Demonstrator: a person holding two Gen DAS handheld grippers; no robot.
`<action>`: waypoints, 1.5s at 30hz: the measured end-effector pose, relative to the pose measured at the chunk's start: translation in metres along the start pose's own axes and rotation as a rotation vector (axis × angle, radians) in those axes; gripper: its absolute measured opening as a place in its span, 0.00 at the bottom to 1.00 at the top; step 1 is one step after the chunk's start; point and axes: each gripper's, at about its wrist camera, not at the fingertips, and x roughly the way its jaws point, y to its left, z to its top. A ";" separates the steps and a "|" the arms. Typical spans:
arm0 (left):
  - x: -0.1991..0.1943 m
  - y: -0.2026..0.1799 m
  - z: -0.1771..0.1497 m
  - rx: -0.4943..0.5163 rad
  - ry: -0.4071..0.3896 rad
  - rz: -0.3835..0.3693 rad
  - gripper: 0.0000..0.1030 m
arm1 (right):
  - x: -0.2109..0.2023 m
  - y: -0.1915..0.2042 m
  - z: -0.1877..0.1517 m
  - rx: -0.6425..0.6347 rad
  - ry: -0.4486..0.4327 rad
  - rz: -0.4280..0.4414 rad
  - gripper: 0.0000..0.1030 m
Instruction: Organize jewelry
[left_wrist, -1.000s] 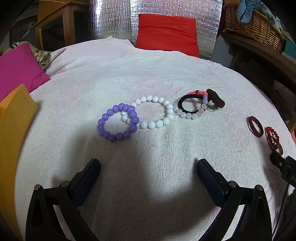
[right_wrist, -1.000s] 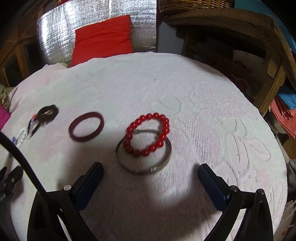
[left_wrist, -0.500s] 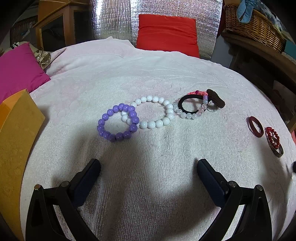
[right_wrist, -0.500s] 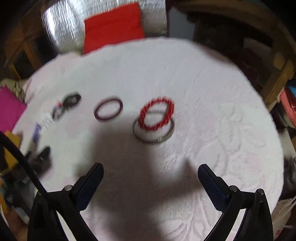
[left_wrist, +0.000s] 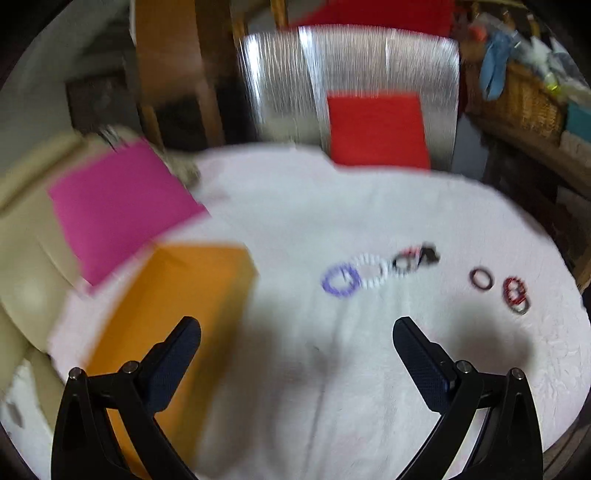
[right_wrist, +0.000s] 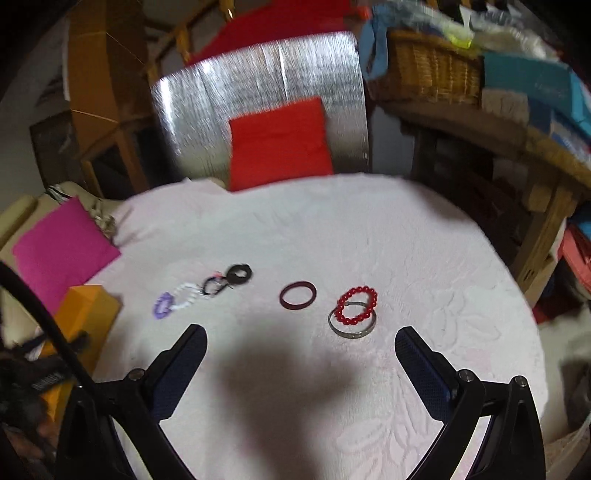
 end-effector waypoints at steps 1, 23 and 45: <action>-0.020 0.001 0.002 0.012 -0.044 0.006 1.00 | -0.019 0.003 -0.006 -0.004 -0.035 0.012 1.00; 0.009 -0.032 0.002 0.091 -0.280 0.003 1.00 | -0.024 0.029 -0.032 -0.081 -0.198 -0.028 1.00; 0.029 -0.043 -0.002 0.071 -0.202 -0.044 1.00 | -0.020 0.033 -0.027 -0.040 -0.171 -0.044 1.00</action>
